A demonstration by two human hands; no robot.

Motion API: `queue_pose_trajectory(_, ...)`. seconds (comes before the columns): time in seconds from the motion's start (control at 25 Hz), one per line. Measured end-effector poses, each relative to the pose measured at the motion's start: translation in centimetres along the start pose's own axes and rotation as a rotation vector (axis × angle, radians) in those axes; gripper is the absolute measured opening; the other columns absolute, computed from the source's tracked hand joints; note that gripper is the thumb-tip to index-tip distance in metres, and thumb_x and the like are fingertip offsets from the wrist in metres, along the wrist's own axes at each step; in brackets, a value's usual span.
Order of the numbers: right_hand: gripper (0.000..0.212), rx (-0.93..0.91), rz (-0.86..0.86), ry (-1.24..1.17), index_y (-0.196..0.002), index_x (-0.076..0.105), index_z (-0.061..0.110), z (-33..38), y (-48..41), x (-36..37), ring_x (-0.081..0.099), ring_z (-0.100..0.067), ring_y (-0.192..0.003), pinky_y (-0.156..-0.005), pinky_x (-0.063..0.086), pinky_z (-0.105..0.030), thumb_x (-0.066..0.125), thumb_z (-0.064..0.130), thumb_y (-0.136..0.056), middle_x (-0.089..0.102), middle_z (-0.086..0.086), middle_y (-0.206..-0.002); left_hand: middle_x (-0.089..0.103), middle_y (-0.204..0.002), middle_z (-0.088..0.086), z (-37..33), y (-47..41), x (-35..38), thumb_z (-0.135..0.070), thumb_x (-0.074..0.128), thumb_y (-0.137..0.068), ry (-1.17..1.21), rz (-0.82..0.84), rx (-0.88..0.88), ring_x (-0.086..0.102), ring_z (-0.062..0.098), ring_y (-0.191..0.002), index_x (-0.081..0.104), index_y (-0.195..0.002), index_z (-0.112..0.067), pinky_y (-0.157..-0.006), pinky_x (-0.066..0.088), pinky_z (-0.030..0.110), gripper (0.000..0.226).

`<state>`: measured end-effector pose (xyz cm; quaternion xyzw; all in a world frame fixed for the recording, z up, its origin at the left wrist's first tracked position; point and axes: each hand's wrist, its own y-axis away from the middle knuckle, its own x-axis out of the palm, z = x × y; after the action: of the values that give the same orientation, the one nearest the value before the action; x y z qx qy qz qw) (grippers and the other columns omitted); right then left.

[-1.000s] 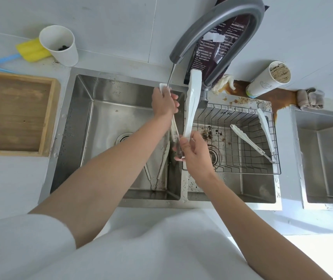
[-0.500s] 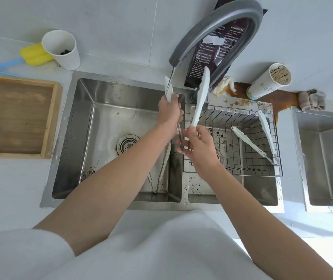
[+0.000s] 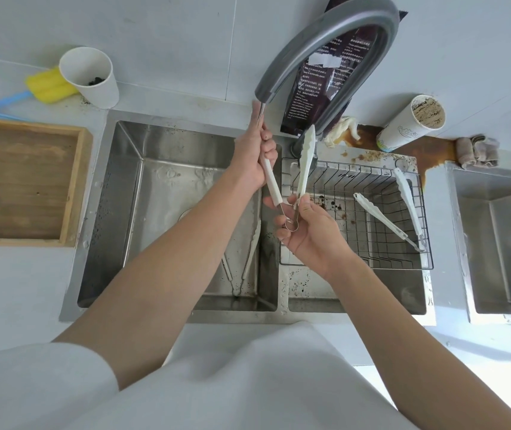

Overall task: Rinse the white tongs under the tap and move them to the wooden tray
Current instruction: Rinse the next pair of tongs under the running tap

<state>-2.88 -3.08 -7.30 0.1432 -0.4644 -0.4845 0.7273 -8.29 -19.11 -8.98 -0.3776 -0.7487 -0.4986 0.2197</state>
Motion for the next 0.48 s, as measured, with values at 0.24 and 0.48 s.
queue_pose_trajectory(0.24, 0.029, 0.049, -0.044, -0.012, -0.100, 0.050, 0.009, -0.27, 0.32, 0.01, 0.052, -0.015, -0.054, -0.044, 0.042, -0.023, 0.031, 0.029, -0.108, 0.072, -0.023, -0.100, 0.046, -0.039, -0.007, 0.54, -0.17, -0.89, -0.060, 0.033, -0.097, 0.289, 0.094, -0.145, 0.038, 0.003, -0.026, 0.049, -0.072, -0.015, -0.026, 0.028, 0.013, 0.054)
queue_pose_trajectory(0.48, 0.031, 0.082, -0.037, -0.113, -0.114, 0.046, 0.008, 0.33, 0.11, 0.63, 0.047, -0.012, -0.048, -0.039, 0.039, -0.021, 0.027, 0.031, -0.108, 0.069, -0.020, -0.091, 0.057, -0.057, 0.000, 0.51, 0.12, -0.42, -0.043, 0.037, -0.103, 0.408, 0.149, -0.040, 0.049, 0.005, -0.036, 0.052, -0.088, -0.009, -0.033, 0.038, 0.014, 0.040)
